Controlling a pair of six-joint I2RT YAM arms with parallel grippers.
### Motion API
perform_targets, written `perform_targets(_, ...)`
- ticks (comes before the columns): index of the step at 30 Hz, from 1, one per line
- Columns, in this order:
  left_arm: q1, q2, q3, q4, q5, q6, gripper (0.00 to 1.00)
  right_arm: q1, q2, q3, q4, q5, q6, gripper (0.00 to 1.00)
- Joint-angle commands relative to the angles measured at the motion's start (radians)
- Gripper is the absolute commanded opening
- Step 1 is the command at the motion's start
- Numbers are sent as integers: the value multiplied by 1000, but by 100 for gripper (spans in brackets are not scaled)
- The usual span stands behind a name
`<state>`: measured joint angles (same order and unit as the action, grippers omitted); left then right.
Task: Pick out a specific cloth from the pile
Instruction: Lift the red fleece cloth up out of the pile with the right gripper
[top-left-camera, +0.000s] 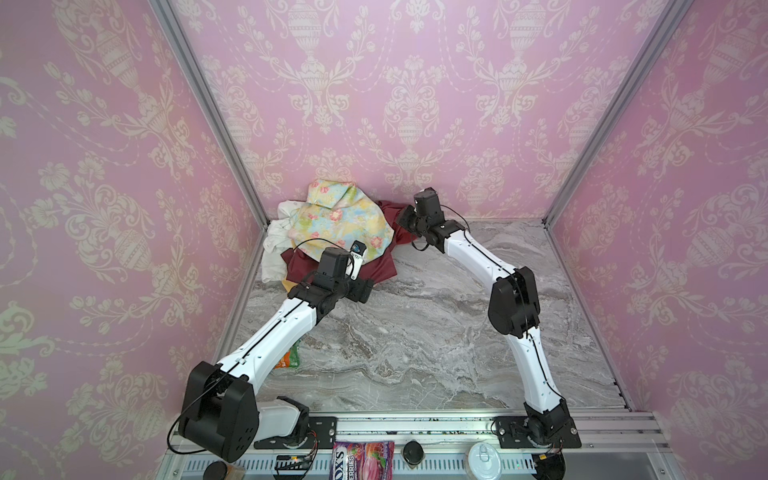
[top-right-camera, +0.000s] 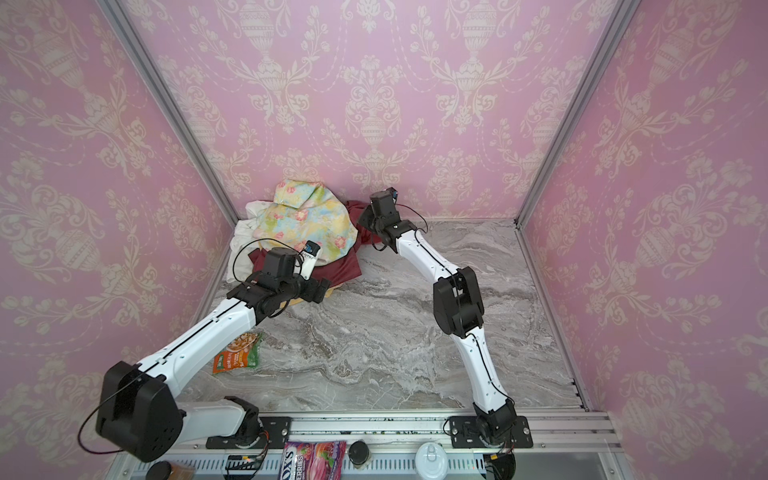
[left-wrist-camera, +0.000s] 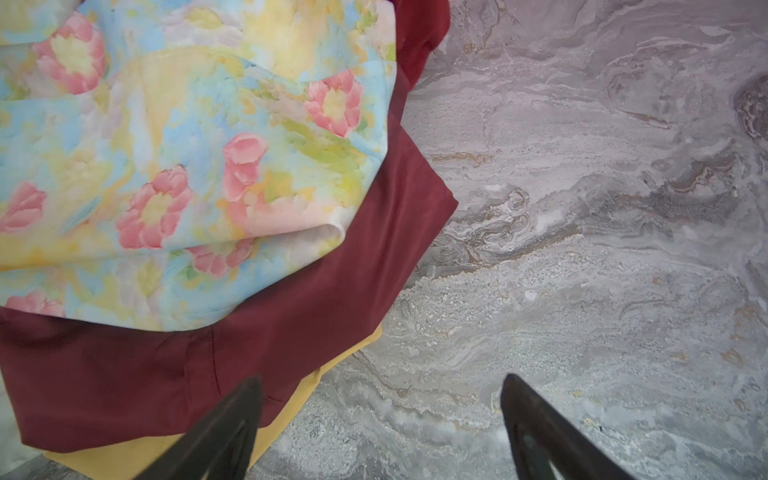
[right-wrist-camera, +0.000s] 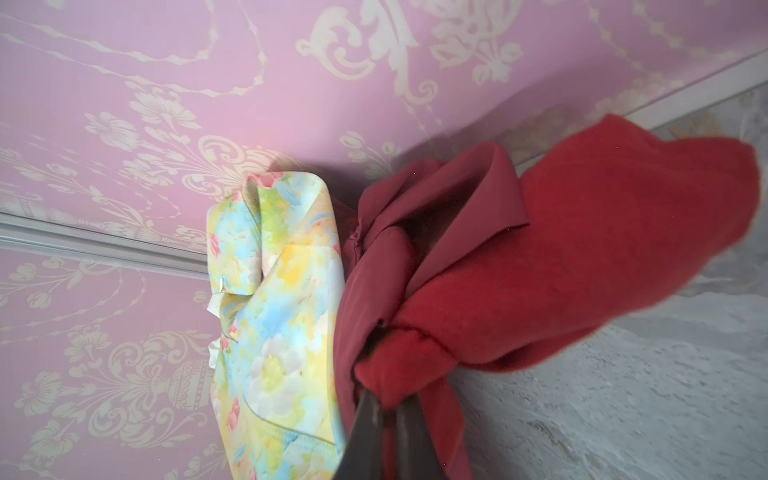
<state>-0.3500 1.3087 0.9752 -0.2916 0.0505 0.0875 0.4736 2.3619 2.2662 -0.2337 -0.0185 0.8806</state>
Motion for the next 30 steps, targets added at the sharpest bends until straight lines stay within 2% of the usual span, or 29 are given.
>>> perform_targets(1, 24, -27, 27, 16, 32, -43, 92, -10, 13, 198, -41, -8, -99, 0)
perform_targets(5, 34, -30, 24, 20, 23, -43, 92, -14, 54, 362, -86, -23, -136, 0)
perform_targets(11, 40, -35, 26, 30, 14, -52, 93, -16, 9, 358, -18, -63, -160, 0)
perform_targets(30, 44, -49, 60, 60, -1, -108, 94, -27, -141, 367, -75, -100, -345, 0)
